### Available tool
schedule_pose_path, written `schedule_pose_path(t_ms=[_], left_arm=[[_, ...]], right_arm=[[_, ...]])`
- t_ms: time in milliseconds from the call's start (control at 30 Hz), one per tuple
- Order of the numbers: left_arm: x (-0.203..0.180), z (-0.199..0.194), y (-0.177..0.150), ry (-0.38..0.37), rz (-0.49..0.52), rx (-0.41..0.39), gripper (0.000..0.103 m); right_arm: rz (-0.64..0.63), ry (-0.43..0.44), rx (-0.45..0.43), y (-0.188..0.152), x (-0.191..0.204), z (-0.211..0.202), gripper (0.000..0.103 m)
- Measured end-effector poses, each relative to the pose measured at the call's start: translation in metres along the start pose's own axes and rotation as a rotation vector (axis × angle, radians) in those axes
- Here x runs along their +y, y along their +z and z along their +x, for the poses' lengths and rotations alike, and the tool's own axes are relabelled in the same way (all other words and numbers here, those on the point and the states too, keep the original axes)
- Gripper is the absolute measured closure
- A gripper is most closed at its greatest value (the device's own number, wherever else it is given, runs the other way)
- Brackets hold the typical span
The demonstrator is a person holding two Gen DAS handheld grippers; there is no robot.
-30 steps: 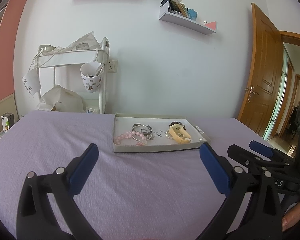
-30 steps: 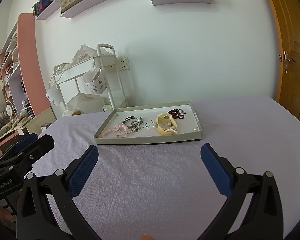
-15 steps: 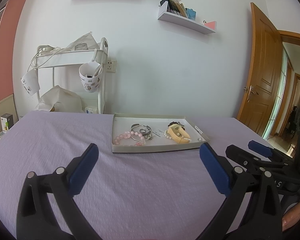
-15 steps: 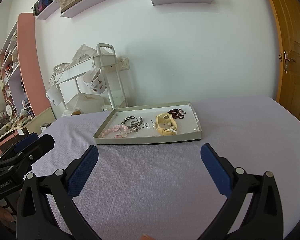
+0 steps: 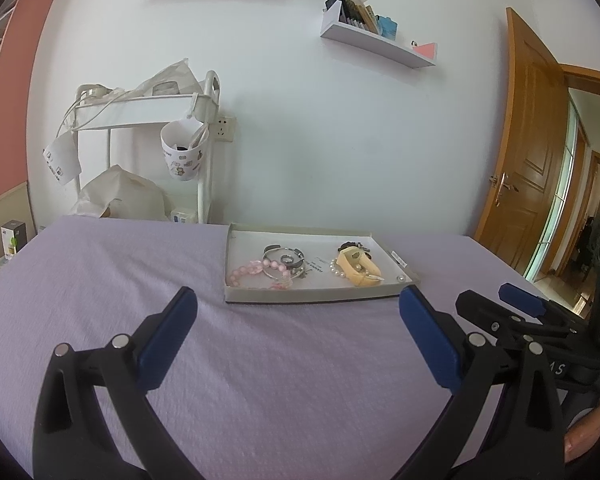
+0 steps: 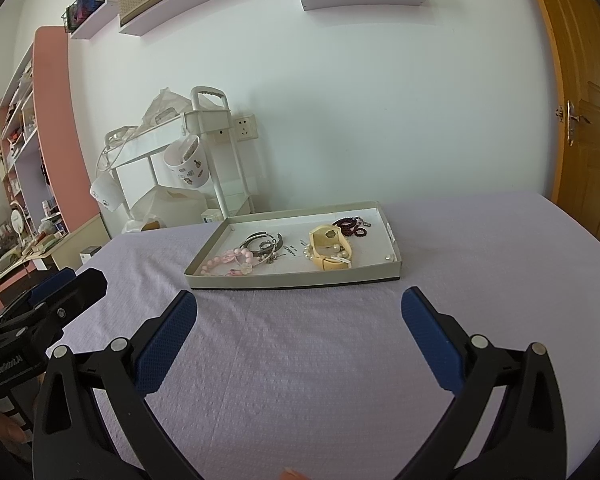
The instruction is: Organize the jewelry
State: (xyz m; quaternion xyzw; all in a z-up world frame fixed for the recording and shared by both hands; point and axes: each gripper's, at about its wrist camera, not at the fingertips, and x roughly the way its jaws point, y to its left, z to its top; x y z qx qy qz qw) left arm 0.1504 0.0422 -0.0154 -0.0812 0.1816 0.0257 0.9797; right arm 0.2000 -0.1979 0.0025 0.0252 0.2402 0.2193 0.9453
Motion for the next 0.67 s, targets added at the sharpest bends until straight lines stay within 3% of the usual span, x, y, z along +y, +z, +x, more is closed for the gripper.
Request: schedule_pose_path(t_ms=[667], left_arm=[[0.0004,0.0031,-0.0022,-0.007,0.011,0.015,0.002]], right_arm=[[0.002,-0.002,0.001,-0.0017,-0.0024,0.0016,0.001]])
